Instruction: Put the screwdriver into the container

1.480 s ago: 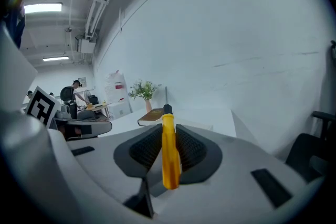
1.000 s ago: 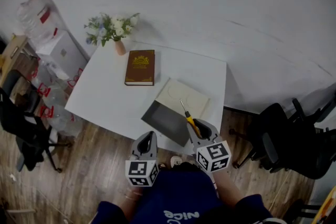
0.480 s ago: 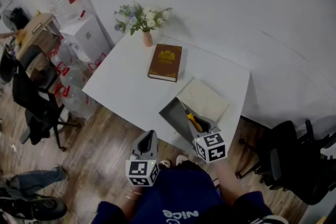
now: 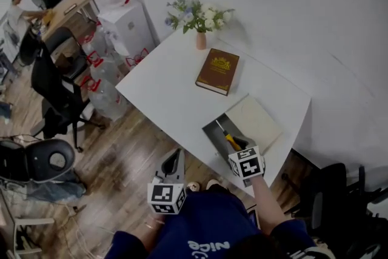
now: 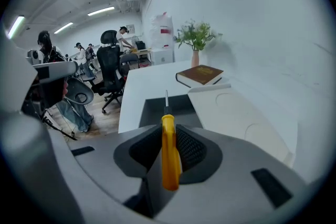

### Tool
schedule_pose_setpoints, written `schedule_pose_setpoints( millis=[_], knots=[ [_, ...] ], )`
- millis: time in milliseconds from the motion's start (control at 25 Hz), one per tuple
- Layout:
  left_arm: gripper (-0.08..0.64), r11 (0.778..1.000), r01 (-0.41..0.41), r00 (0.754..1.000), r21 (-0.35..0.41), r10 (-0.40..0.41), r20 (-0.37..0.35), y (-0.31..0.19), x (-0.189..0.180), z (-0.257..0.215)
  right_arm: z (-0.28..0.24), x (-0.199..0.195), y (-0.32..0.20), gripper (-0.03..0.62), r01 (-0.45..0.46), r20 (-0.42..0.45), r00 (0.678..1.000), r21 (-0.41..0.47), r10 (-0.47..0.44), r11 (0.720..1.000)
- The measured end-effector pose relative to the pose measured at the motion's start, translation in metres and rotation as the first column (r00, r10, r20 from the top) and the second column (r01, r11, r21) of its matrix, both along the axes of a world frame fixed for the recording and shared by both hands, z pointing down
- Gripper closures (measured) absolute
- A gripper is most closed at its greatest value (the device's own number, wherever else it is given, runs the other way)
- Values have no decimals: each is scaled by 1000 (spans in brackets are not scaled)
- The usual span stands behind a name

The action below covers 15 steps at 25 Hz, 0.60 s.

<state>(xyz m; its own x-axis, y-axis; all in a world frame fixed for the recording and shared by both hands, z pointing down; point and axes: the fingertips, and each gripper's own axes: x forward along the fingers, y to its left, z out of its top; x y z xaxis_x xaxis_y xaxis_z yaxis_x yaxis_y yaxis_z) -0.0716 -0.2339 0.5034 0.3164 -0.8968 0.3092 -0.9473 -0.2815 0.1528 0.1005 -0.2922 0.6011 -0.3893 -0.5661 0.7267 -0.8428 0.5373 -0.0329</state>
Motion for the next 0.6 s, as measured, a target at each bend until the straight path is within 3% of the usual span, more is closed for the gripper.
schedule_pose_setpoints(
  millis=[600],
  knots=[
    [543, 992, 123, 992, -12, -123, 8, 6, -33, 3, 50, -8, -10, 494, 29, -88, 995, -178, -45, 984]
  ],
)
